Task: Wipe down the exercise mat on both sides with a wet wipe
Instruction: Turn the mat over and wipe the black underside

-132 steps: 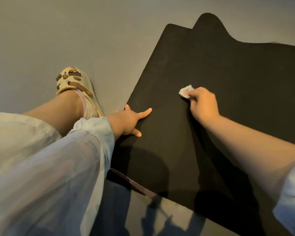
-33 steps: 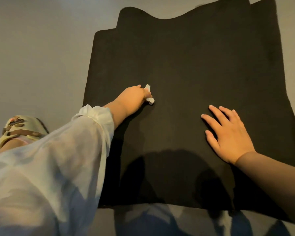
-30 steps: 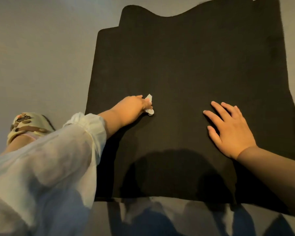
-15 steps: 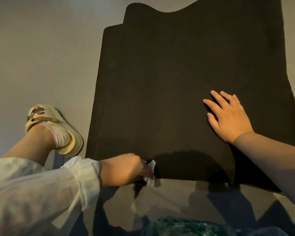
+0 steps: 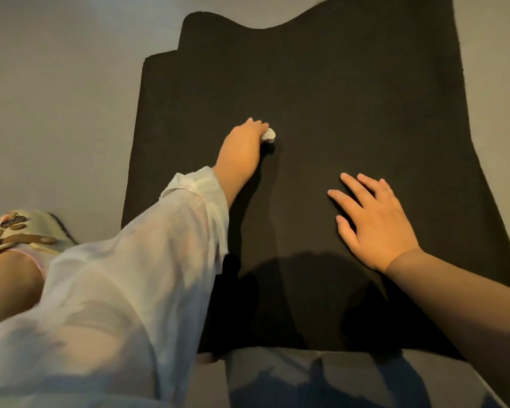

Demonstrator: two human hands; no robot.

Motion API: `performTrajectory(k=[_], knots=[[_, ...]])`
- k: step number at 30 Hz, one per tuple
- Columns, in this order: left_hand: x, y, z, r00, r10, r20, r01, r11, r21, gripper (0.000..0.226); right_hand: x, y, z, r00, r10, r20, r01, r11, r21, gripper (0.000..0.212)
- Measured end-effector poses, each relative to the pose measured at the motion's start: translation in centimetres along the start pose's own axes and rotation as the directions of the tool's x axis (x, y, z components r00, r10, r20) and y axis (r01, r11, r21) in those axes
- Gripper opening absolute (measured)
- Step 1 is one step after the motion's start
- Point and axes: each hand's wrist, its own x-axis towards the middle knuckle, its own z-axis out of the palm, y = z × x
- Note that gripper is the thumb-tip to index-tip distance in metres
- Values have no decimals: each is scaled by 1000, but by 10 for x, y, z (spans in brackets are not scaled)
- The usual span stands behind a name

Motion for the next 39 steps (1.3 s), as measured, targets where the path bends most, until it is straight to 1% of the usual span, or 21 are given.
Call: performTrajectory(k=[2, 4, 6, 10, 12, 14, 16, 18, 19, 21, 22, 25, 26, 27, 29, 31, 32, 34, 36, 37, 39], knots=[[-1, -1, 10, 997, -27, 71, 16, 989, 144, 41, 0, 1, 0, 1000, -7, -10, 7, 1000, -3, 52], [-9, -4, 17, 993, -51, 104, 26, 972, 235, 45, 1, 2, 1, 1000, -10, -15, 10, 1000, 1, 52], [-20, -7, 18, 985, -77, 152, 34, 964, 265, 47, 1, 3, 1, 1000, -9, -10, 9, 1000, 8, 52], [-60, -9, 23, 980, 26, 199, -84, 955, 285, 41, -1, 3, 1, 1000, -8, -28, 8, 1000, 24, 50], [-95, -11, 32, 972, 61, 226, -119, 959, 256, 41, -1, 3, 1, 1000, -7, -25, 8, 1000, 24, 47], [-124, -12, 42, 963, 56, 263, -110, 974, 196, 42, 0, 4, 1, 1000, -6, -12, 6, 1000, 17, 43], [-144, -10, 49, 955, 29, 295, -76, 986, 148, 43, 0, 5, 2, 1000, 1, 20, -1, 1000, -5, 45], [-163, -3, 53, 936, 8, 352, -63, 988, 143, 44, 0, 4, 0, 998, 14, 66, -12, 999, -32, 50], [-174, -1, 55, 929, 5, 371, -44, 994, 98, 44, 1, 4, -1, 996, 22, 90, -17, 999, -50, 52], [-198, 3, 57, 939, 20, 342, -10, 999, -32, 44, 1, 2, -2, 991, 33, 128, -21, 996, -90, 54], [-212, 6, 55, 944, 37, 328, -15, 997, -70, 45, -1, 0, -5, 990, 34, 135, -20, 994, -107, 53], [-237, 8, 56, 928, 66, 366, -33, 995, -95, 47, 0, -2, -9, 986, 38, 160, -18, 992, -122, 51], [-241, 9, 57, 924, 81, 374, -61, 996, -63, 49, -1, -3, -12, 986, 34, 164, -14, 993, -118, 50], [-244, 11, 57, 917, 100, 387, -110, 994, 4, 51, -2, -3, -15, 986, 28, 167, -10, 994, -106, 49], [-248, 11, 58, 881, 155, 447, -237, 962, 133, 49, -6, -3, -22, 983, 7, 181, 5, 998, -67, 47], [-251, 8, 59, 844, 219, 490, -328, 933, 147, 40, -16, -1, -28, 982, -25, 186, 33, 999, -37, 45], [-252, 6, 57, 837, 246, 489, -335, 937, 103, 36, -22, 1, -31, 984, -34, 174, 40, 999, -33, 42], [-250, 3, 54, 836, 256, 484, -259, 964, -62, 30, -37, 8, -38, 993, -19, 114, 26, 998, -61, 38], [-241, -1, 49, 836, 224, 501, -108, 962, -249, 24, -52, 16, -41, 997, 22, 68, -14, 995, -103, 37], [-235, -3, 47, 842, 198, 501, -37, 949, -313, 21, -58, 20, -41, 996, 40, 74, -31, 992, -120, 38], [-220, -4, 41, 875, 146, 461, 38, 929, -367, 12, -67, 24, -37, 990, 59, 126, -40, 988, -150, 45]])
